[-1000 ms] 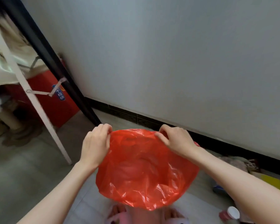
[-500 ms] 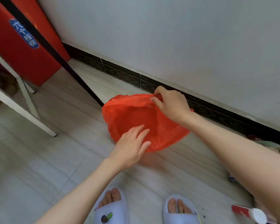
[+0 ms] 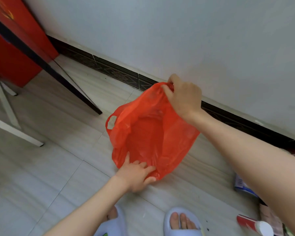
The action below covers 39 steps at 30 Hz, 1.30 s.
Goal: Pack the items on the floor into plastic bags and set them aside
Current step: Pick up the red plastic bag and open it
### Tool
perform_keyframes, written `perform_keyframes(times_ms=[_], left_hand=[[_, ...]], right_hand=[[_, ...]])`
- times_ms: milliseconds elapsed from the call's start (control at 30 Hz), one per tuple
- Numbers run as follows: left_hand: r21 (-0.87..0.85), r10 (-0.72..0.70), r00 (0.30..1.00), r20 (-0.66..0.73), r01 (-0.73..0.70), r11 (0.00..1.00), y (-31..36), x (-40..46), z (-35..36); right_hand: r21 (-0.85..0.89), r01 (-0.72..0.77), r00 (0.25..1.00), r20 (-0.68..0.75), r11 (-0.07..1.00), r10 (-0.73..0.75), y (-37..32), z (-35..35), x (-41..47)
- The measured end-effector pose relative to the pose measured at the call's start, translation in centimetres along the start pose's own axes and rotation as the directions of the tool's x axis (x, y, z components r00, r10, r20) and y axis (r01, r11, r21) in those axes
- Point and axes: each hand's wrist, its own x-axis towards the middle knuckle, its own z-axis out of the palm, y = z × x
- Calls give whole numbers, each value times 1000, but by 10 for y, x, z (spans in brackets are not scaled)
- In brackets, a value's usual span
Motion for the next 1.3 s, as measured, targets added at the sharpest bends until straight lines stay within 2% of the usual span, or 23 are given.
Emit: perform_keyframes(times_ms=[33,67,100,133,200,233,267,300,367,433,467,533,600,633,700,733,767,900,967,1033,1133,1200,1300], left_hand=[[63,47,986,-160,-38,997,-2,-3,0],[110,97,942,-320,-65,992,-3,-7,-1],[134,151,852,-501,-96,986,-6,-10,-3],[141,178,731,-658,-113,984,-9,-13,-7],[94,112,508,-854,-60,994,-17,-19,-27],[41,41,422,-906,-8,999,-21,-22,-41],[-29,-40,380,-924,33,999,-25,-22,-52],[-106,-119,384,-916,56,993,-29,-20,-62],[-260,-254,480,-840,56,964,-33,-13,-73],[-335,-304,533,-789,42,941,-34,-5,-76],[-337,-304,524,-795,35,941,-35,-3,-75],[-347,-314,456,-833,13,938,-36,-4,-74],[-373,-346,377,-859,1,928,-39,-10,-75],[-382,-359,353,-864,5,924,-41,-13,-75],[-397,-379,336,-862,17,918,-45,-17,-74],[-407,-389,334,-858,18,913,-46,-19,-74],[-418,-402,329,-855,22,908,-48,-21,-74],[-474,-477,289,-830,87,876,-51,-29,-83],[-492,-499,293,-816,104,864,-50,-32,-87],[-488,-484,330,-810,78,869,-50,-32,-88],[-527,-483,383,-787,-13,850,-53,-38,-92],[-597,-505,425,-751,-111,794,-56,-46,-98],[-709,-550,539,-638,-132,693,-62,-55,-104]], right_hand=[[1,-3,1000,2,1000,3,-1,1,0],[4,-1,1000,8,1000,1,-2,1,0],[15,8,1000,11,1000,-8,-2,3,0],[42,24,1000,6,999,-24,-1,5,0],[121,83,996,-32,989,-80,0,10,-1],[148,113,993,-52,983,-106,1,13,-3],[158,134,990,-59,978,-126,1,14,-5],[155,151,988,-64,976,-143,2,16,-8],[145,169,985,-59,975,-162,5,17,-14],[133,150,987,-67,980,-143,9,15,-23],[118,124,990,-83,985,-115,13,14,-30],[68,31,993,-120,997,-22,21,11,-49],[99,-149,986,-66,984,156,29,10,-73],[181,-267,963,22,947,267,35,15,-86],[412,-503,864,216,760,455,45,24,-105],[488,-569,819,272,662,504,47,27,-111],[498,-593,800,275,633,533,48,27,-114],[380,-529,843,138,759,519,48,10,-106],[339,-500,863,112,797,493,48,-2,-93],[325,-509,860,144,797,490,49,-9,-79],[450,-486,871,183,749,455,54,-20,-68],[458,-437,899,207,774,385,62,-28,-65],[391,-432,878,388,812,280,78,-39,-71]])
